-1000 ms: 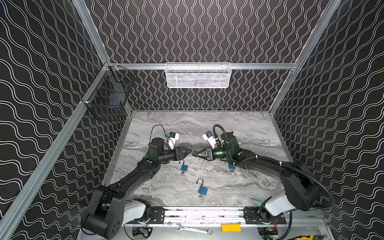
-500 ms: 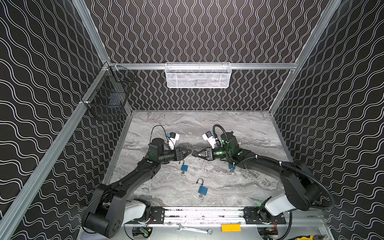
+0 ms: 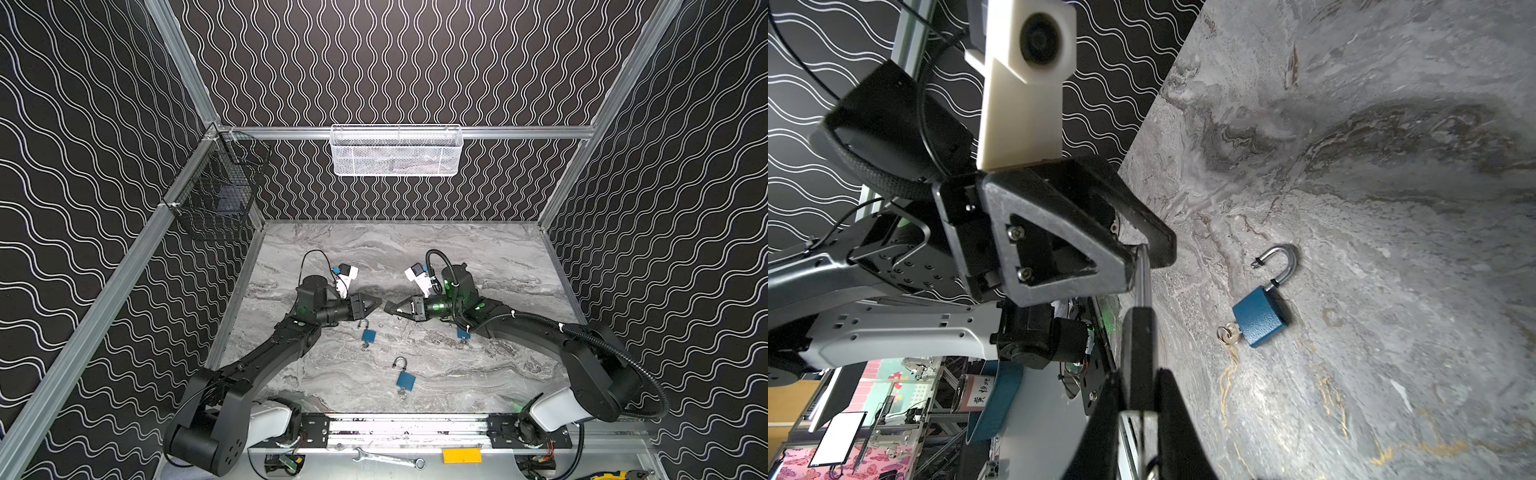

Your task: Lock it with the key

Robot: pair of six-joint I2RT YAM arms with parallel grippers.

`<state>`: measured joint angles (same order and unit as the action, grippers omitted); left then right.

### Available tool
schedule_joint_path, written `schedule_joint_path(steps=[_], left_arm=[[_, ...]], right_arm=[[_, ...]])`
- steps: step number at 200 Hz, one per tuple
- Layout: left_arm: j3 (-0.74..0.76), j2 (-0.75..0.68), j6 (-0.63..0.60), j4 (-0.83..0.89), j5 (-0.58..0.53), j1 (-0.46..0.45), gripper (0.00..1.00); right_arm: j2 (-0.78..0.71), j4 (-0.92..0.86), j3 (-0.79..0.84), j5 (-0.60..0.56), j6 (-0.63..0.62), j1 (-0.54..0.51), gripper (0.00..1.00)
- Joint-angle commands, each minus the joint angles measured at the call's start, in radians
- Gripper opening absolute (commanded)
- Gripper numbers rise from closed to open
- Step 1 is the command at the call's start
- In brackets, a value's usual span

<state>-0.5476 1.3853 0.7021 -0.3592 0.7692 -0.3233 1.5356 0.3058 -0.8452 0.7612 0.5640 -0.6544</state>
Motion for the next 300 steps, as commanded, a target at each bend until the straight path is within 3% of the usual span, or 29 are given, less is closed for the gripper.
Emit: schedule_joint_path(steps=[1, 91, 206, 259, 300], left_arm=[[-0.006, 0.002, 0.010, -0.056, 0.027, 0.001, 0.29], [-0.010, 0.003, -0.001, -0.034, 0.021, 0.001, 0.20], [-0.018, 0.031, -0.033, -0.001, 0.011, 0.000, 0.00], [0.006, 0.016, -0.023, -0.040, 0.025, 0.000, 0.00], [0.023, 0.036, 0.019, -0.107, 0.044, 0.000, 0.00]], right_arm=[[0.002, 0.033, -0.003, 0.015, 0.003, -0.001, 0.00], [0.003, 0.035, -0.006, 0.018, 0.004, -0.001, 0.00], [0.008, 0.062, -0.021, 0.047, 0.052, 0.000, 0.00], [0.024, 0.141, -0.036, 0.083, 0.168, 0.015, 0.00], [0.020, 0.125, -0.060, 0.090, 0.179, 0.016, 0.00]])
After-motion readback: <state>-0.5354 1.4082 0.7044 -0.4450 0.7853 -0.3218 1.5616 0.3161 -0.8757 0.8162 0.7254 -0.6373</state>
